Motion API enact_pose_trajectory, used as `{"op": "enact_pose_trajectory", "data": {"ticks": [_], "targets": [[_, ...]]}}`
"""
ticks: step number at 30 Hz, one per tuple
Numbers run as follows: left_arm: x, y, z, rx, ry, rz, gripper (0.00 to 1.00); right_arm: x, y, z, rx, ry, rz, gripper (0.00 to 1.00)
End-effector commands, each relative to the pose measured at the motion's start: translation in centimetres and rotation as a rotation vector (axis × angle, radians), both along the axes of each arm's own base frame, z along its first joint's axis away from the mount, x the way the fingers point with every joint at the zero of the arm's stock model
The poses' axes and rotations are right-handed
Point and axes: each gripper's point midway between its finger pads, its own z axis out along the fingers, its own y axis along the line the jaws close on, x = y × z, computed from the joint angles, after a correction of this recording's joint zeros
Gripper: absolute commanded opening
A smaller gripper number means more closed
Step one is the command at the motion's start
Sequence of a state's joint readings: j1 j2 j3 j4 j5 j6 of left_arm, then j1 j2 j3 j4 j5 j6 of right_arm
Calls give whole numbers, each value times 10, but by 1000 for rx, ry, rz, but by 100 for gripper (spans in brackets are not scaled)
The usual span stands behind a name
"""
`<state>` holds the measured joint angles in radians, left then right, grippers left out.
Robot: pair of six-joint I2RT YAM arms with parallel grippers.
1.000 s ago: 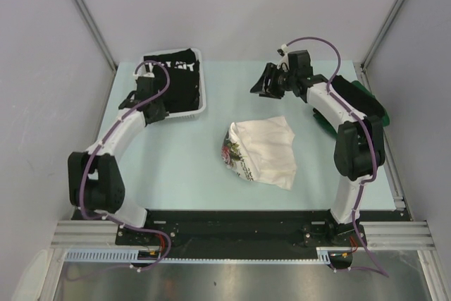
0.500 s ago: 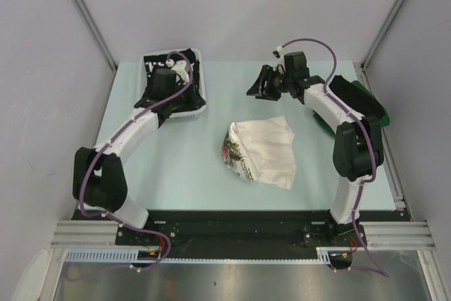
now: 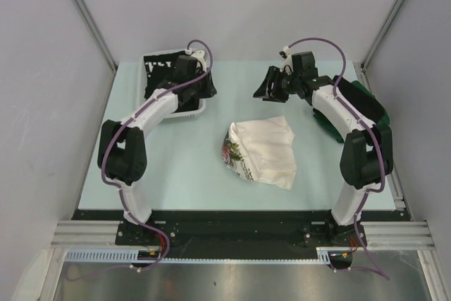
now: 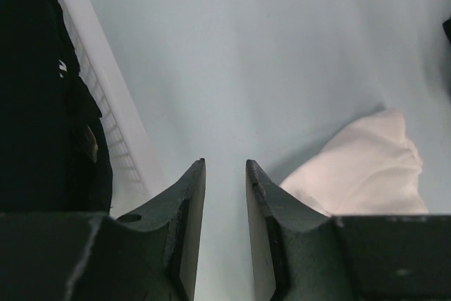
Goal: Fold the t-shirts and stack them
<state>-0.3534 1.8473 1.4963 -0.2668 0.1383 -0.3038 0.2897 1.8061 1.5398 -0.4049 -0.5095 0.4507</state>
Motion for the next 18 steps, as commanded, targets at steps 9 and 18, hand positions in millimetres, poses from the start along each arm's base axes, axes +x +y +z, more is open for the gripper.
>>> {"op": "enact_pose_trajectory", "data": {"ticks": [9, 18], "targets": [[28, 31, -4, 205, 1, 113, 36, -2, -7, 11, 16, -24, -20, 54], [22, 37, -36, 254, 70, 113, 36, -3, -7, 10, 19, -21, -17, 54]]}}
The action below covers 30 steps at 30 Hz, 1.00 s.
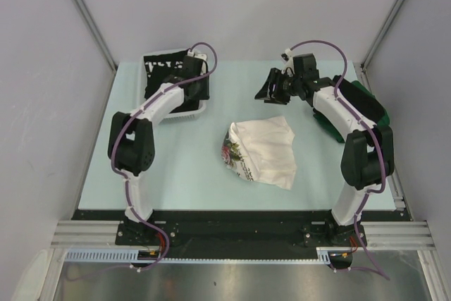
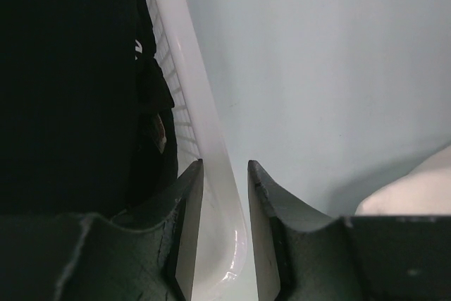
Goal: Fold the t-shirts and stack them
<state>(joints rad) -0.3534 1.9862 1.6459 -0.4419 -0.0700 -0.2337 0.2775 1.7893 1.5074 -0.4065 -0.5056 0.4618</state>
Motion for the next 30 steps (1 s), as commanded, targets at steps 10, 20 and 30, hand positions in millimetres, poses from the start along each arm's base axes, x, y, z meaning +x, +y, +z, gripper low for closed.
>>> {"op": "enact_pose_trajectory", "data": {"ticks": [10, 20, 30], "targets": [[0, 7, -17, 48, 35, 23, 24, -1, 1, 14, 22, -41, 10, 54], [-3, 42, -40, 127, 132, 150, 5, -3, -1, 14, 24, -44, 11, 54], [-16, 101, -46, 138, 179, 302, 1, -4, -1, 11, 38, -41, 13, 54]]}}
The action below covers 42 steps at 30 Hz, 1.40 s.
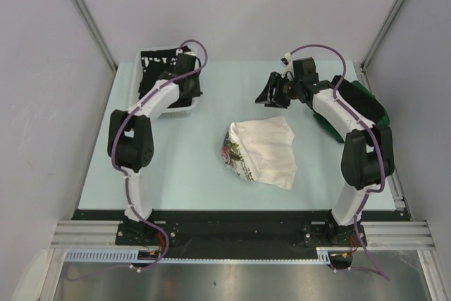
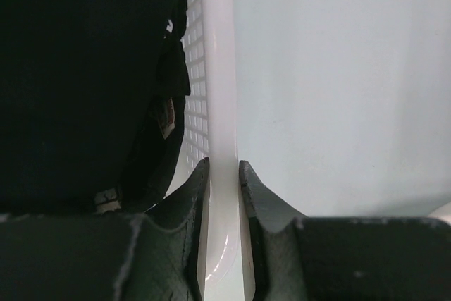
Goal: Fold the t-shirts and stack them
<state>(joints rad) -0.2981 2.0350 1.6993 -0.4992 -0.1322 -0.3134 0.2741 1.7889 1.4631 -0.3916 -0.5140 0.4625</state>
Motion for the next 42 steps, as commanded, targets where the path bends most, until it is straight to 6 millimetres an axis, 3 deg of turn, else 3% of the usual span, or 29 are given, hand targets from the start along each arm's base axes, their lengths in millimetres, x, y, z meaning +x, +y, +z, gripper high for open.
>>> {"op": "enact_pose_trajectory", "data": {"ticks": [1, 11, 24, 27, 37, 42], "targets": [[-28, 74, -34, 125, 144, 159, 1, 1, 2, 26, 42, -71, 12, 54], [-39, 124, -38, 183, 175, 256, 0, -1, 1, 25, 37, -69, 16, 54], [-32, 179, -34, 169, 176, 326, 0, -3, -3, 27, 32, -64, 12, 54], [-31, 199, -35, 140, 184, 359, 0, -4, -4, 26, 27, -62, 12, 54], [-24, 202, -38, 99, 190, 346, 0, -3, -3, 26, 34, -57, 8, 54], [-27, 215, -36, 147, 198, 386, 1, -3, -3, 27, 38, -59, 8, 54]]}}
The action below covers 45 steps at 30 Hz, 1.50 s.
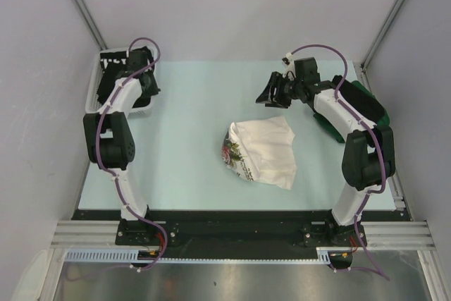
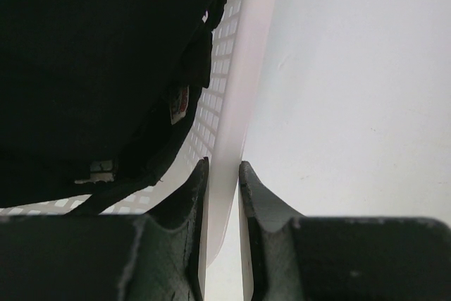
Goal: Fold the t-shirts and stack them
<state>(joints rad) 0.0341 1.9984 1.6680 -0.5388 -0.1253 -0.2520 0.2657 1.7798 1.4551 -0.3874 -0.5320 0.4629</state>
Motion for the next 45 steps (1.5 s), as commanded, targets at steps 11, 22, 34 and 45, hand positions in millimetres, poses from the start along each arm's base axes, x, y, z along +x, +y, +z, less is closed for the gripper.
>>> {"op": "enact_pose_trajectory", "data": {"ticks": [11, 22, 34, 45], "targets": [[-42, 76, -19, 174, 174, 248, 1, -3, -2, 23, 21, -52, 6, 54], [-63, 102, -8, 310, 205, 335, 1, -3, 4, 25, 42, -53, 15, 54], [-53, 83, 8, 196, 114, 262, 22, -9, 7, 17, 27, -42, 30, 56], [-43, 41, 77, 20, -81, 106, 28, -17, 15, 6, -95, -73, 23, 65]]}}
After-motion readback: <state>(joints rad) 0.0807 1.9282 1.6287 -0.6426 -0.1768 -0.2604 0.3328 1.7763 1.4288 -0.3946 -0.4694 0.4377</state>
